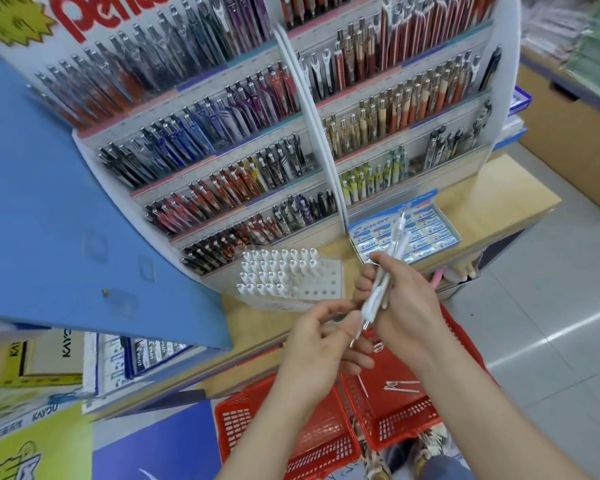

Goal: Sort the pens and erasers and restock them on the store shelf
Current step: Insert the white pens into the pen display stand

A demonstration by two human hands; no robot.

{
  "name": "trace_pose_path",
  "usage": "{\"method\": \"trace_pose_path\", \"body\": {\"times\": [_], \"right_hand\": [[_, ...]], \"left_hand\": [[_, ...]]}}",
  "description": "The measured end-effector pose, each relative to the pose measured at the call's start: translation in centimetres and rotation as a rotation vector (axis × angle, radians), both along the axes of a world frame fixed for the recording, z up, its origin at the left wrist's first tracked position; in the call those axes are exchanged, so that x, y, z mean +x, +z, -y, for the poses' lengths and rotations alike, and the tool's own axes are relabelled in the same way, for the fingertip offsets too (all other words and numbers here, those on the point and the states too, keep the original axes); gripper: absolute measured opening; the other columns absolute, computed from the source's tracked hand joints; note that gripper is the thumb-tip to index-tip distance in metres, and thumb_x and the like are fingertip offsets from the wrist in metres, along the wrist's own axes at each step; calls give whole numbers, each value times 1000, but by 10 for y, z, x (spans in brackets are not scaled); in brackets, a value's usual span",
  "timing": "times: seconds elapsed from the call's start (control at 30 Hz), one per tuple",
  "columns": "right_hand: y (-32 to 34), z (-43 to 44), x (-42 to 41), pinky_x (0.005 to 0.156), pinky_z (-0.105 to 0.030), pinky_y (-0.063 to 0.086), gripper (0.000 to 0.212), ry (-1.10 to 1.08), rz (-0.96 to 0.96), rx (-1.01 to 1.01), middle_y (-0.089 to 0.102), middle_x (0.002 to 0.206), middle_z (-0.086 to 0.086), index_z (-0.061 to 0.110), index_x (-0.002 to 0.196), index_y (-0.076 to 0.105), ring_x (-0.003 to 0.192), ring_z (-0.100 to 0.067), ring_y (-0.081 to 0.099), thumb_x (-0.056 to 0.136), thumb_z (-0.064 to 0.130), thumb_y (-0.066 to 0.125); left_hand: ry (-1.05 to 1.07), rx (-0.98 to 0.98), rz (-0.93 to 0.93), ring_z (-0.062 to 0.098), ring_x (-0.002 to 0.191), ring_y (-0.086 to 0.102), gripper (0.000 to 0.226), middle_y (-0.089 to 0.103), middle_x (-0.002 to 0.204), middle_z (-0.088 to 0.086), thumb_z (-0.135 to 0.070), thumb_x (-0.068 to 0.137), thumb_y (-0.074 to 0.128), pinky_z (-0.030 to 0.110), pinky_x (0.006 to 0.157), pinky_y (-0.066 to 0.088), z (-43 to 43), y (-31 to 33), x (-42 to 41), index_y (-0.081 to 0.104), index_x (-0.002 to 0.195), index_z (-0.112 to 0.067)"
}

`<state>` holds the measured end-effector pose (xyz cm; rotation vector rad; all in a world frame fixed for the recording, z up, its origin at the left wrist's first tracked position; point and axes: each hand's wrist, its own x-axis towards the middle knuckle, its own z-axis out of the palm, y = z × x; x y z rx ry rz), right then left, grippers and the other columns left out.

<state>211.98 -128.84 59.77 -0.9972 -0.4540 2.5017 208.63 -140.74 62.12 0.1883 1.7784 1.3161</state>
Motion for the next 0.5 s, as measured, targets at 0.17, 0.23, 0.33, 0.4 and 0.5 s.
{"method": "trace_pose_path", "body": {"times": [0.17,0.23,0.33,0.4,0.5], "right_hand": [[0,3,2,59,-34,48,10,28,180,187,53,76,-6,10,97,53,69,-19,57,97,19,50],[-2,-1,7,53,-32,40,12,86,249,327,51,72,-2,12,94,53,62,-17,49,97,23,51],[-1,-3,11,41,-23,34,12,175,224,454,44,69,-3,11,89,50,52,-12,40,98,20,51],[1,-1,13,39,-20,33,11,252,193,466,45,66,-4,10,91,49,48,-12,41,97,18,51],[-1,5,16,35,-21,31,15,347,209,488,44,55,-2,11,92,50,40,-12,40,94,25,57]], "left_hand": [[262,51,-164,12,54,59,8,65,59,5,-7,84,66,21,53,50,12,8,-12,72,89,-11],[282,40,-235,13,57,61,9,67,60,7,-7,84,67,23,59,53,19,11,-21,73,86,-13],[305,57,-321,16,63,66,9,69,66,7,-7,85,66,24,62,54,26,16,-32,72,87,-14],[359,87,-350,19,66,68,6,70,70,9,-5,85,66,24,61,54,29,20,-40,68,88,-9],[407,92,-442,21,64,69,8,71,70,9,-4,81,69,24,60,55,33,29,-56,67,87,-10]]}}
